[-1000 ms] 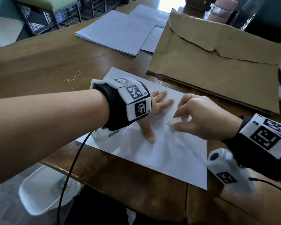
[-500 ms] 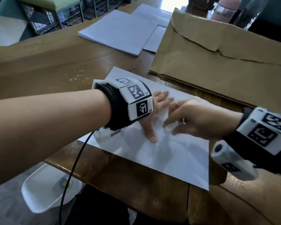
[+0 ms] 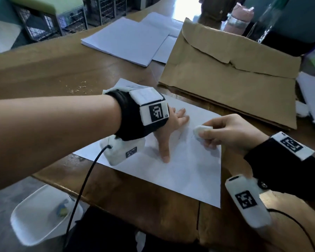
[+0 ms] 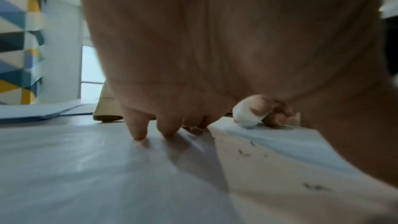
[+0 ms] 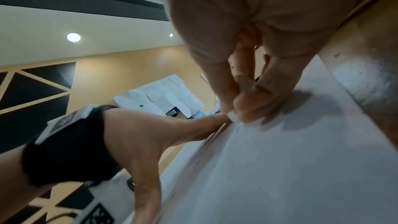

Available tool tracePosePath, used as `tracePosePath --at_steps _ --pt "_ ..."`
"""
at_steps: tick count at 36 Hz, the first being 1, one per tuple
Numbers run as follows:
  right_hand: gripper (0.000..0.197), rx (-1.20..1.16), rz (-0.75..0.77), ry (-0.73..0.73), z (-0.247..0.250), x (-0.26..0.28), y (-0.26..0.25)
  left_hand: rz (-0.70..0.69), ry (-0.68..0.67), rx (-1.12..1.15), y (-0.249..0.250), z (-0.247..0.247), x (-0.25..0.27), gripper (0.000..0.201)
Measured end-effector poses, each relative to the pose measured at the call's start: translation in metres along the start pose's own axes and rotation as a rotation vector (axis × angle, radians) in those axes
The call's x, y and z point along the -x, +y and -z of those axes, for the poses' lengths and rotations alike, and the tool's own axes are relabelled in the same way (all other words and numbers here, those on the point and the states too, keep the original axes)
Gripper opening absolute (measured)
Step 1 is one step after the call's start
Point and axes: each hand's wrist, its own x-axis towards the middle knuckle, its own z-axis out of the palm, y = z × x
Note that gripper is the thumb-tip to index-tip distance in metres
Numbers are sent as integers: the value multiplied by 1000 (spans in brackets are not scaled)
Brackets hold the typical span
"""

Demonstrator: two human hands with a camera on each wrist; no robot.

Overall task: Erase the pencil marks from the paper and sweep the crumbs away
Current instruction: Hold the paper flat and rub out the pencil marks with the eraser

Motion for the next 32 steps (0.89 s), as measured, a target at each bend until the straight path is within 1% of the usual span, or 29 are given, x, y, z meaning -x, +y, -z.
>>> tracePosePath --at_steps 3,5,8,9,11,13,14,16,18,19,21,23,26,27,29,32 --pt "10 -141 -79 24 -3 -4 0 10 41 61 4 -3 -1 122" --pt "9 -191 -94 64 -6 -6 -1 1 59 84 4 -6 -3 119" --pt "10 -89 -25 118 -14 -3 -2 -14 62 77 4 -7 -5 120" --pt "10 -37 -2 103 -18 2 -3 -14 60 70 4 -7 -6 121" --pt "8 67 28 11 -29 14 -2 -6 53 48 5 -5 -7 123" --pt "7 110 33 -91 -37 24 -4 2 46 25 6 -5 -9 124" --pt "7 117 26 -108 -36 24 -4 2 46 16 7 -4 -9 124" --pt "9 120 -11 -61 -28 18 -7 -9 40 0 6 -4 -10 123" --pt "11 71 -37 46 -17 8 -9 -28 35 2 3 -5 -11 121" --pt "12 34 -40 93 -14 4 -9 -31 37 15 2 -5 -11 122" --pt "12 -2 -25 138 -14 2 -7 -32 40 21 1 -6 -12 124" --pt "12 31 1 117 -23 8 -3 -26 42 -1 1 -7 -13 124" --pt "6 102 21 -26 -38 22 2 -2 57 1 3 -8 -15 126" --pt "4 108 18 -50 -39 23 2 -4 58 7 2 -8 -16 127" --pt "6 115 -8 -22 -31 18 -1 -17 47 8 1 -9 -17 128" --pt "13 56 -31 130 -15 2 -5 -31 52 8 -1 -9 -16 126"
